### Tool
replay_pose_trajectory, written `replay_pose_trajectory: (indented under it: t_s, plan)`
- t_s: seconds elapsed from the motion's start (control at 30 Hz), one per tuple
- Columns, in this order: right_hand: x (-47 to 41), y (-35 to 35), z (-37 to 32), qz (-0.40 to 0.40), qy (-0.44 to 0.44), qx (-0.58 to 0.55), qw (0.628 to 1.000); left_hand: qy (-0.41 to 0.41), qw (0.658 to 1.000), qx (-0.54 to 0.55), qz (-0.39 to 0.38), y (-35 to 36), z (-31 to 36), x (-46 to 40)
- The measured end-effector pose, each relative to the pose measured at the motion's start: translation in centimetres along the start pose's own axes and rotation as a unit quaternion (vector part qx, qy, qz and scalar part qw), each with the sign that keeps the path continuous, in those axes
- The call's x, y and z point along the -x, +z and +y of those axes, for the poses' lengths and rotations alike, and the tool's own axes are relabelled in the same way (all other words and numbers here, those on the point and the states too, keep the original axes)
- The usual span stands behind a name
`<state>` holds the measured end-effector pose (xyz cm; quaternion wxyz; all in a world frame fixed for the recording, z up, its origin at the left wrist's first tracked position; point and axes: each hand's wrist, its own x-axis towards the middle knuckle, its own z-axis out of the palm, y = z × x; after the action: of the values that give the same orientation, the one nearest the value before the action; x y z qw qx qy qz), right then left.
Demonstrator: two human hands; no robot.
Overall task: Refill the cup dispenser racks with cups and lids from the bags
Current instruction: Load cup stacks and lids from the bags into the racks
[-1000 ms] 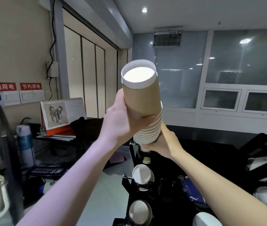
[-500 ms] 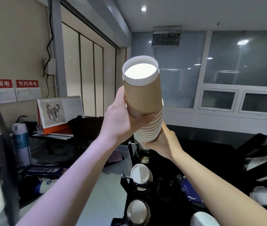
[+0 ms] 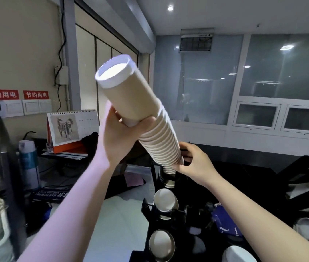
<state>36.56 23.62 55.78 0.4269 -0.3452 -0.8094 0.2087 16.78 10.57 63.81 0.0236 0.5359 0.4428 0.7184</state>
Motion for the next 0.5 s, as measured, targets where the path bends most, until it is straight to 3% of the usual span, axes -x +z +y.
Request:
replay_pose_trajectory:
  t_s: [0.1,0.17,0.33,0.5]
  plan:
    - [0.4,0.5,1.1,0.048,0.046,0.047,0.997,-0.056,0.998,0.024,0.022,-0.9,-1.8,0.3]
    - [0.6,0.8,1.8,0.072,0.124,0.055,0.988,-0.079,0.996,0.041,0.022,-1.4,-2.4,0.8]
    - [-0.1,1.6,2.8,0.027,0.347,-0.111,0.931,-0.085,0.995,0.042,0.032,-1.9,-2.0,1.3]
    - [-0.6,1.7,4.1,-0.001,0.318,-0.141,0.938,-0.082,0.995,0.025,0.052,-2.7,-1.0,0.2]
